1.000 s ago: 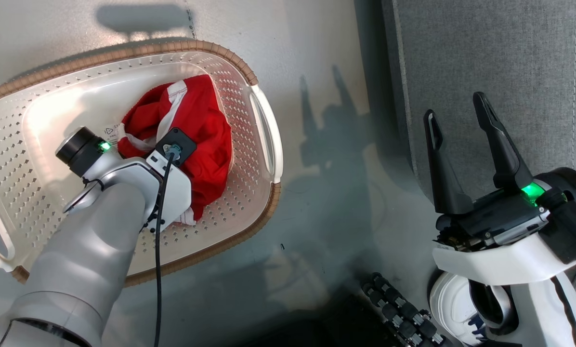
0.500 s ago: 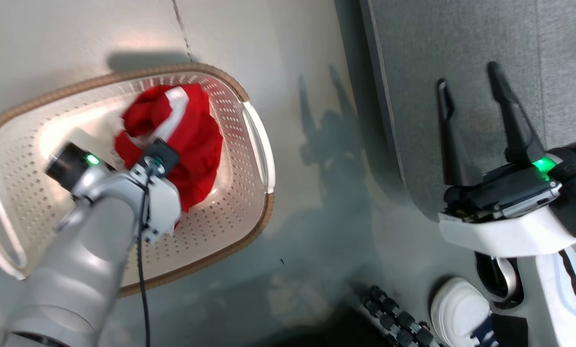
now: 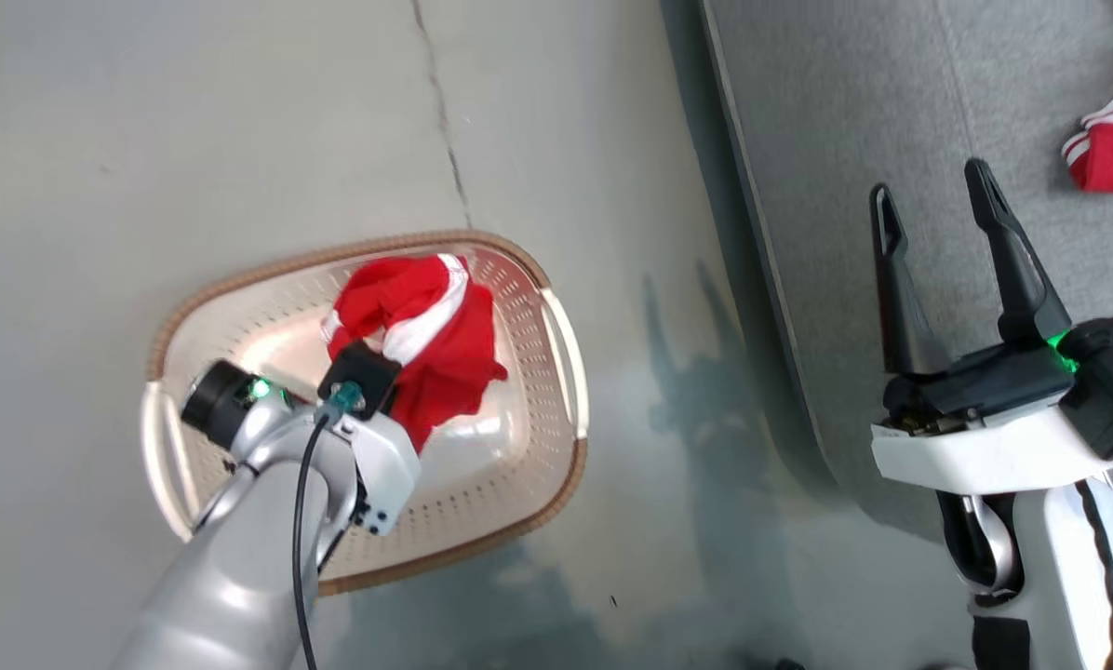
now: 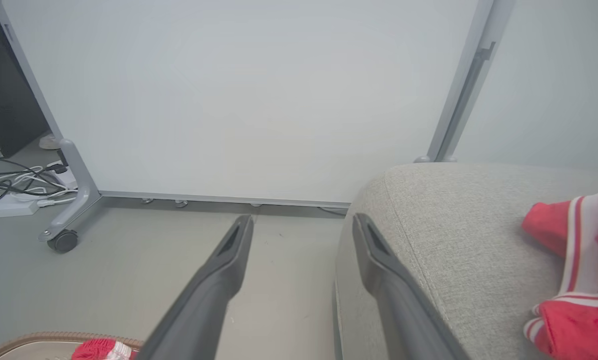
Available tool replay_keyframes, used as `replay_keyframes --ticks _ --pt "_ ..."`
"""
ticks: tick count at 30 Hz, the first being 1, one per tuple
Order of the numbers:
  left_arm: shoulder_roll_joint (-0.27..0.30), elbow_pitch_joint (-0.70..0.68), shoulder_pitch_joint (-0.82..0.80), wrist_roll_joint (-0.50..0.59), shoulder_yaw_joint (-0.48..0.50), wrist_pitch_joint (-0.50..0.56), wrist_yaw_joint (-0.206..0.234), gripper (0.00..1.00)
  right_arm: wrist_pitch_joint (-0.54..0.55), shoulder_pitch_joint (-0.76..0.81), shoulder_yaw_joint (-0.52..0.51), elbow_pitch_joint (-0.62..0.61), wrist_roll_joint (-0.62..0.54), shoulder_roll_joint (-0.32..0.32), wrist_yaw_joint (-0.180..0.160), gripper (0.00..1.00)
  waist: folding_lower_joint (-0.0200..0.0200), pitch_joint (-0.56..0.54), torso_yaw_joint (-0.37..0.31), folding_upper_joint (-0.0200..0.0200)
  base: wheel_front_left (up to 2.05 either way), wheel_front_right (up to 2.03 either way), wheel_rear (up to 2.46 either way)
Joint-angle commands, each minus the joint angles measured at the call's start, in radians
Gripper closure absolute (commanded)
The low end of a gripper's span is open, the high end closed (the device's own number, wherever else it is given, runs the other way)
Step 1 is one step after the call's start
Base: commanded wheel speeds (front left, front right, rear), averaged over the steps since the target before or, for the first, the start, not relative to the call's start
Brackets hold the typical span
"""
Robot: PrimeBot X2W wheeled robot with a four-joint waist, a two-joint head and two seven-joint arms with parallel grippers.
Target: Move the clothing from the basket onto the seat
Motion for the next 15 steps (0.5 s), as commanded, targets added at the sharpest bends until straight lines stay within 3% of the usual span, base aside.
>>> replay_keyframes --ticks 1,15 --pt "0.010 -0.007 0.026 -0.004 0.005 -0.003 0.003 1.00 -0.005 0.012 -0.008 0.004 -0.003 -0.012 0.000 0.00 0.0000 -0.087 0.051 0.0000 0.00 0.00 0.00" --pt "0.002 -0.478 0.284 -0.048 0.140 -0.003 0.028 1.00 -0.006 0.122 -0.019 0.076 0.015 -0.037 0.000 0.00 0.0000 -0.395 0.166 0.0000 0.00 0.00 0.00"
